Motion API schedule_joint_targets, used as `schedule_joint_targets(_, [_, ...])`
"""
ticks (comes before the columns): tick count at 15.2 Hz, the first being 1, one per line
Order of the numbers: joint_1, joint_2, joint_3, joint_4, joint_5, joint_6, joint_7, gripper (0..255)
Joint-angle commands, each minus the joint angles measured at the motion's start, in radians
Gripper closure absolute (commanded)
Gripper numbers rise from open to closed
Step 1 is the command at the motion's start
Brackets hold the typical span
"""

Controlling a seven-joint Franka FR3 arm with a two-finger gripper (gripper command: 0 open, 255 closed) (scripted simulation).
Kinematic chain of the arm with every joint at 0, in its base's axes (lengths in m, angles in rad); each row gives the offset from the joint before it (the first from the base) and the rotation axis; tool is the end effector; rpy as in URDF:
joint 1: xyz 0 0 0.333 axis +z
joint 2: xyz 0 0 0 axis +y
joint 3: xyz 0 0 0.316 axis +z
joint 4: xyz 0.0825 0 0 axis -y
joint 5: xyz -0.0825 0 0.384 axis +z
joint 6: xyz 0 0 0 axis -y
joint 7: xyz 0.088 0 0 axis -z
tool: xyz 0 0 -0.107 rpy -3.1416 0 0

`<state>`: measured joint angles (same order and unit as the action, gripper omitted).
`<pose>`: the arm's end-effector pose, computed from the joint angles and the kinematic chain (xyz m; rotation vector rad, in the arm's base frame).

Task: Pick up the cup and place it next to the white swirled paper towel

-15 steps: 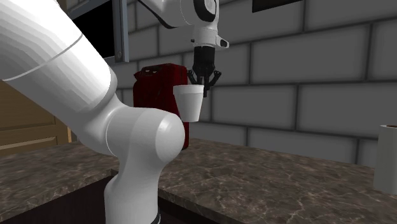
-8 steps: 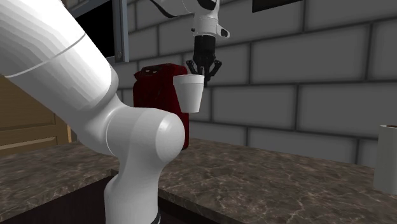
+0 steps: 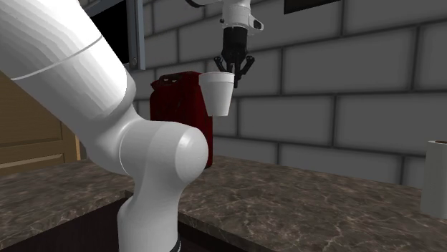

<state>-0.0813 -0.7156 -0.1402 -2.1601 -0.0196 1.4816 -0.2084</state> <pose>0.3075 -0.0902 0.6491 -3.0761 -0.0268 -0.0703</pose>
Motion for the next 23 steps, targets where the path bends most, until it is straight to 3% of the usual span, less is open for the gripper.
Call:
schedule_joint_targets(1, [-0.009,0.018,-0.04,0.022,-0.023,-0.003,-0.045,255])
schedule_joint_targets(8, [-0.033,0.128,-0.195,0.124,-0.087,0.01,-0.217,255])
schedule_joint_targets(14, [-0.039,0.264,-0.335,0.256,-0.103,0.021,-0.373,255])
schedule_joint_targets(19, [-0.04,0.415,-0.465,0.399,-0.071,0.022,-0.519,255])
schedule_joint_targets(23, [-0.053,0.574,-0.577,0.543,0.004,0.01,-0.656,255])
